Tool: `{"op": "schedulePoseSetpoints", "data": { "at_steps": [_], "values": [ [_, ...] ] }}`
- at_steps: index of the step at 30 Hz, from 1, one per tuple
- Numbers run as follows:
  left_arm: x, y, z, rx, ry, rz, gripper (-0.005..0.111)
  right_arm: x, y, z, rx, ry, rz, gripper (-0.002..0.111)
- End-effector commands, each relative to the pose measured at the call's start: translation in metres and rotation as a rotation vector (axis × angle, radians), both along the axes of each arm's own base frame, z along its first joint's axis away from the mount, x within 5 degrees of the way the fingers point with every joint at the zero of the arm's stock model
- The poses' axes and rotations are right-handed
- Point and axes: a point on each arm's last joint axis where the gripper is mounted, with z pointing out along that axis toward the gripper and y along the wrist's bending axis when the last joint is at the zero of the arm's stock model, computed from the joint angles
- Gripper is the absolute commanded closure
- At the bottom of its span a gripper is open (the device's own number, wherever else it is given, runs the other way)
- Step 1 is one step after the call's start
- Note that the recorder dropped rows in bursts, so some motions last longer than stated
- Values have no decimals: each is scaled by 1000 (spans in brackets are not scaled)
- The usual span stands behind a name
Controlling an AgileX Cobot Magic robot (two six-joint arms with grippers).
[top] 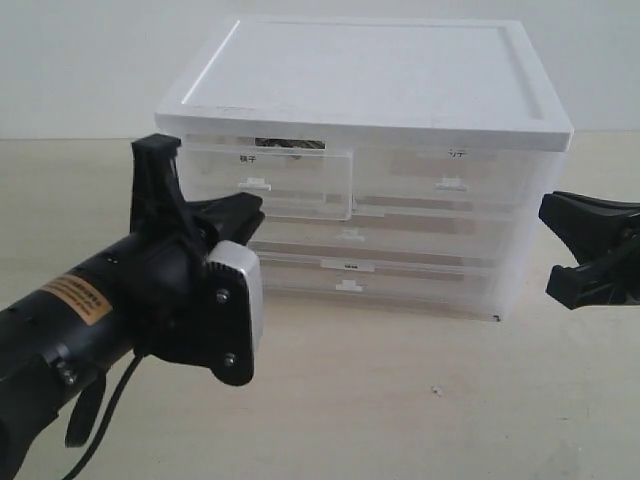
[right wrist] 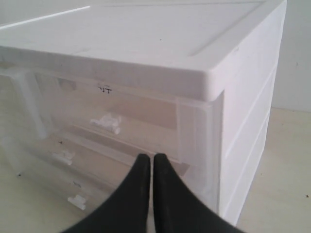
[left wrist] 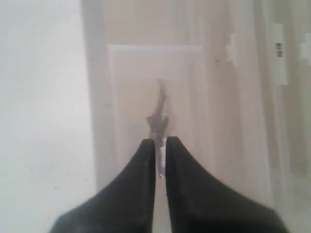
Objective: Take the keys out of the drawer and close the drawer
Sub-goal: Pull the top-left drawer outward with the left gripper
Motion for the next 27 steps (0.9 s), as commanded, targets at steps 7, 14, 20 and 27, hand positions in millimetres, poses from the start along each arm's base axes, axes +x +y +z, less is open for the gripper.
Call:
{"op": "schedulePoseSetpoints", "data": {
  "at_steps": [7, 14, 20, 27],
  "values": [
    [8, -4, 31, -166, 39, -21, 64, 1, 0, 0, -9, -7, 2, 108],
    [30, 9, 23, -35, 190, -20, 64, 1, 0, 0, -9, -7, 2, 108],
    [30, 6, 31, -16, 107, -72, 64, 1, 0, -1, -15, 3, -2, 108],
    [29, 7, 54, -172, 89, -58, 64, 1, 0, -1, -15, 4, -3, 108]
  ]
}}
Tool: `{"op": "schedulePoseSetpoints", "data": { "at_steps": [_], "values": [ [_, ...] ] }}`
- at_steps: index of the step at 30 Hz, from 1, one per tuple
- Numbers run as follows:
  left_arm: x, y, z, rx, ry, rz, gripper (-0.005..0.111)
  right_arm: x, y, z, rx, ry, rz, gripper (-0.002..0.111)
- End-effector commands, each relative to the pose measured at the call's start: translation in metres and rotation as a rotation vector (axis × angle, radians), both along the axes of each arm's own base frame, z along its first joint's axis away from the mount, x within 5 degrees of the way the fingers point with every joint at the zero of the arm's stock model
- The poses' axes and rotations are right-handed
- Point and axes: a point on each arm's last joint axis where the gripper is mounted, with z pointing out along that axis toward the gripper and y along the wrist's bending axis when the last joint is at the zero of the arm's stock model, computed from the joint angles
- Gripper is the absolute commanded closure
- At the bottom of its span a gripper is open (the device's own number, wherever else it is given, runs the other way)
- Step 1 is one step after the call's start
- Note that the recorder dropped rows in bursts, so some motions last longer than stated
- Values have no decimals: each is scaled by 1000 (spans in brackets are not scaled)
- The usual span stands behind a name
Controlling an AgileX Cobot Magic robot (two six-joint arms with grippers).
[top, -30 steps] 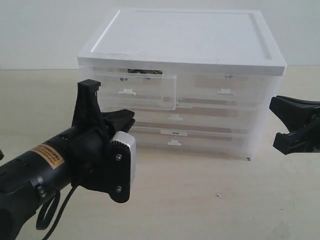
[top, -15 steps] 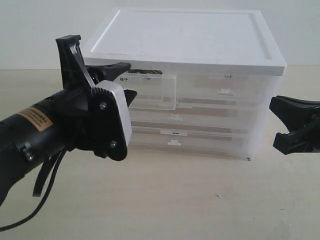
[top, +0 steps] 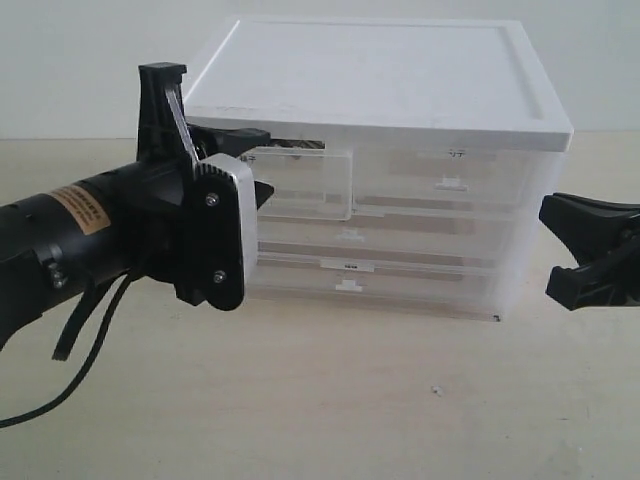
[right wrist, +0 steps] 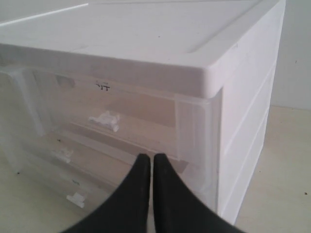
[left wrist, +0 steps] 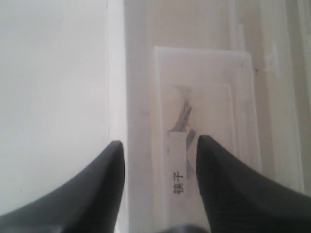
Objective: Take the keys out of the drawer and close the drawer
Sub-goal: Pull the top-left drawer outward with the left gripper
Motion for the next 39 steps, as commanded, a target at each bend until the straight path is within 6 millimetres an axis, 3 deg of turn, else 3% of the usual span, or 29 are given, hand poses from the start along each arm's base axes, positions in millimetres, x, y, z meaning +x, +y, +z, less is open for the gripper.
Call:
{"op": "schedulePoseSetpoints", "data": {
  "at_steps": [1, 2, 3, 6, 8, 12, 14, 17, 20, 24, 28, 39],
  "values": [
    [-5, 6, 29, -320, 82, 58, 64, 1, 0, 0, -12, -2, 0, 108],
    [-10, 10, 44, -505, 188, 76, 64, 1, 0, 0, -12, -2, 0, 108],
    [-14, 10, 53, -554, 269, 76, 64, 1, 0, 0, -12, -2, 0, 108],
    [-29, 10, 75, -454, 527, 73, 64, 1, 0, 0, -12, -2, 0, 108],
    [-30, 7, 82, -373, 604, 67, 64, 1, 0, 0, -12, -2, 0, 108],
    [-19, 0, 72, -73, 525, 12, 64, 1, 0, 0, -12, -2, 0, 108],
    [-11, -5, 63, -6, 489, -1, 64, 1, 0, 0, -12, -2, 0, 108],
    [-1, -13, 52, 3, 463, -6, 64, 1, 0, 0, -13, 0, -1, 108],
    [2, -15, 56, -1, 397, -21, 64, 1, 0, 0, -12, -1, 0, 108],
    [17, -8, 55, -32, 357, 15, 64, 1, 0, 0, -12, -1, 0, 108],
    [31, -2, 42, -12, 393, 64, 64, 1, 0, 0, -12, -1, 0, 108],
    [40, 2, 35, -13, 388, 87, 64, 1, 0, 0, -13, 0, -1, 108]
  ]
}}
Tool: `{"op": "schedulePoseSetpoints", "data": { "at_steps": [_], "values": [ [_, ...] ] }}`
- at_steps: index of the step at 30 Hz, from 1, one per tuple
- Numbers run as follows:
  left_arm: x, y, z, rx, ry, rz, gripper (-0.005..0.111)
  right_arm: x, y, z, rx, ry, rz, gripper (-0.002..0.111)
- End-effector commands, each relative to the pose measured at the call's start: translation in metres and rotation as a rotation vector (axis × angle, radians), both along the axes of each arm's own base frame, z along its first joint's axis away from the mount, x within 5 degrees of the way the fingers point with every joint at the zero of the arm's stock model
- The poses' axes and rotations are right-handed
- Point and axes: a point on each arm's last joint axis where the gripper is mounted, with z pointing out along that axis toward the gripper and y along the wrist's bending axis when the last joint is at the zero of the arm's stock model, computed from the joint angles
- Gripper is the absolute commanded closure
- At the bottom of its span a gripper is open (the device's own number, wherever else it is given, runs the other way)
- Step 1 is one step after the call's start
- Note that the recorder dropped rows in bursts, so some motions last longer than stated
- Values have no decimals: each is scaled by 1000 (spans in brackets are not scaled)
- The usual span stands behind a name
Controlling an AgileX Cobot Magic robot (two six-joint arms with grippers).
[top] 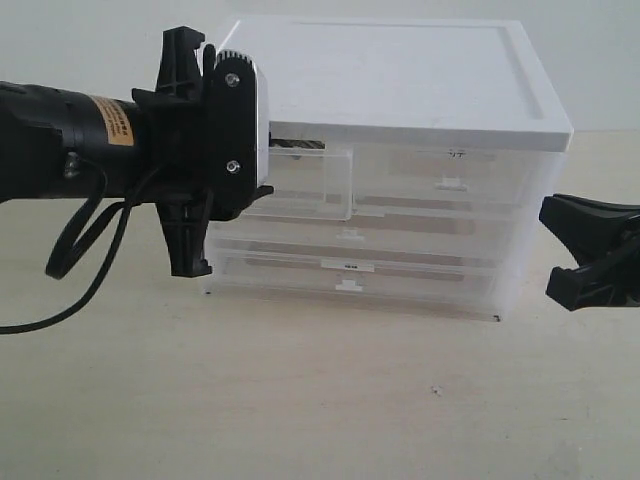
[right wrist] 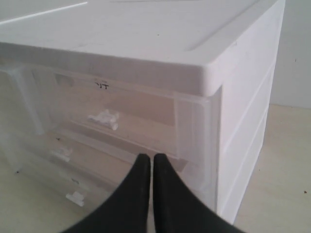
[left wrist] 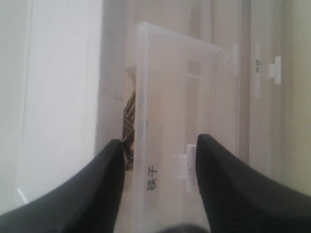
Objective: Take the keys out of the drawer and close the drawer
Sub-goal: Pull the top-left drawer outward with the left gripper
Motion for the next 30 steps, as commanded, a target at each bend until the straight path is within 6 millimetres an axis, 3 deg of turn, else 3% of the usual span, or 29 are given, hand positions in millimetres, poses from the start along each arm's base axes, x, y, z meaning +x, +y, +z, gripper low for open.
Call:
{"op": "schedulePoseSetpoints", "data": {
  "at_steps": [1, 7, 14, 16, 17, 19, 25, 30],
  "values": [
    [8, 8, 4, -18, -25, 34, 64, 1, 0, 0, -10, -4, 1, 108],
    [12, 13, 1, -22, -5, 65, 64, 1, 0, 0, -11, -4, 3, 108],
    [19, 8, -22, 37, 53, 53, 64, 1, 0, 0, -11, -4, 3, 108],
    [18, 9, -23, 47, 67, 54, 72, 1, 0, 0, -11, -4, 3, 108],
    [16, 10, -21, 55, 78, 55, 86, 1, 0, 0, -11, -4, 3, 108],
    [12, 13, -14, 52, 70, 55, 102, 1, 0, 0, -11, -4, 3, 108],
    [-4, 16, 9, 55, 91, 43, 102, 1, 0, 1, -8, -7, 2, 108],
    [-20, 1, 8, 105, 172, -13, 102, 1, 0, 0, -10, -4, 1, 108]
  ]
}}
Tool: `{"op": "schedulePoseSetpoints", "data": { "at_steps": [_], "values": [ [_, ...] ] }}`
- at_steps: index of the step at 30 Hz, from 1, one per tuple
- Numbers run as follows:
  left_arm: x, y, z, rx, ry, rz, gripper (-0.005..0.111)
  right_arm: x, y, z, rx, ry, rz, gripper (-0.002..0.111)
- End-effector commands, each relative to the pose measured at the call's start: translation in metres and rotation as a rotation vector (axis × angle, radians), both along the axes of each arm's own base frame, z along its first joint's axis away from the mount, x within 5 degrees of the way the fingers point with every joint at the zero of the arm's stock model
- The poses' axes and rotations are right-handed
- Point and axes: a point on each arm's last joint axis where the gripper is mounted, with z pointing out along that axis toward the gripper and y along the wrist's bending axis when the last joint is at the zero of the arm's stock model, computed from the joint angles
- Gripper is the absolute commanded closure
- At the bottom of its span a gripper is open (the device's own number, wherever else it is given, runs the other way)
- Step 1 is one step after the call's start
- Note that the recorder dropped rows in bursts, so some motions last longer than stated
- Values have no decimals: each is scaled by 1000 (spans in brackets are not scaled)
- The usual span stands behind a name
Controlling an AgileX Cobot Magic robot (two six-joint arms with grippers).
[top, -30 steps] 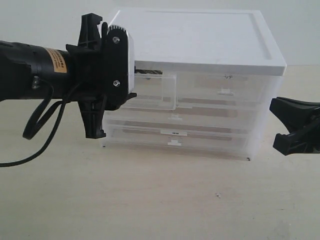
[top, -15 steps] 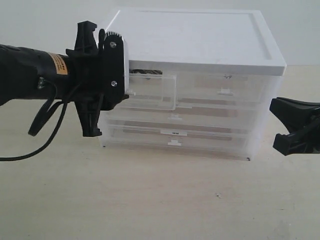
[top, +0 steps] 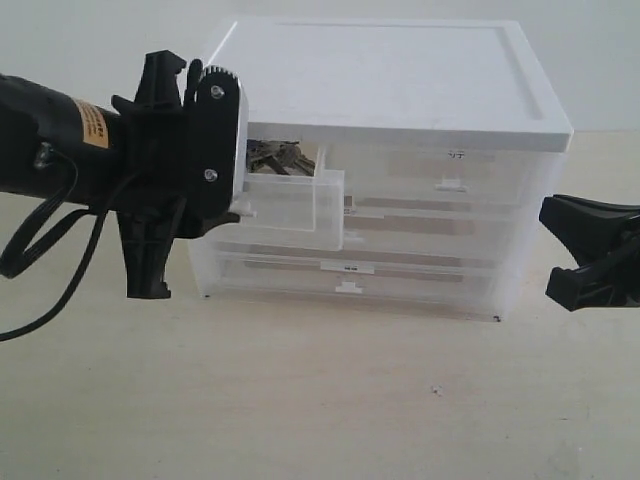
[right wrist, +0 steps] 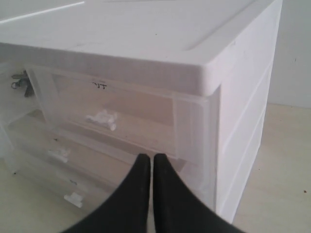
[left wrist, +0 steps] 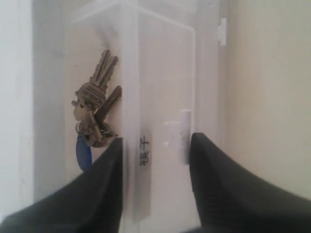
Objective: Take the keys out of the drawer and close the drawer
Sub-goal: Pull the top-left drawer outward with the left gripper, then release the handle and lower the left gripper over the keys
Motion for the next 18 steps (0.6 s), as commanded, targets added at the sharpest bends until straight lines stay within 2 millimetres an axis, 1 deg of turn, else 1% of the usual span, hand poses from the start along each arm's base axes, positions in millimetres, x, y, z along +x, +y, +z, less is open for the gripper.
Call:
{"op": "schedulePoseSetpoints", "data": {
  "at_steps": [1, 3, 6, 14, 18],
  "values": [
    [-13, -11, 6, 3, 30, -44, 102, 1, 0, 0, -9, -5, 2, 108],
    [-19, -14, 4, 26, 58, -61, 102, 1, 0, 0, -9, -5, 2, 108],
    [-24, -11, 5, 34, 93, -47, 102, 1, 0, 0, -8, -5, 1, 108],
    [-33, -4, 21, 3, 73, -34, 102, 1, 0, 0, -8, -5, 1, 108],
    [-37, -7, 22, -13, 98, -34, 102, 1, 0, 0, -8, -5, 1, 108]
  ]
}}
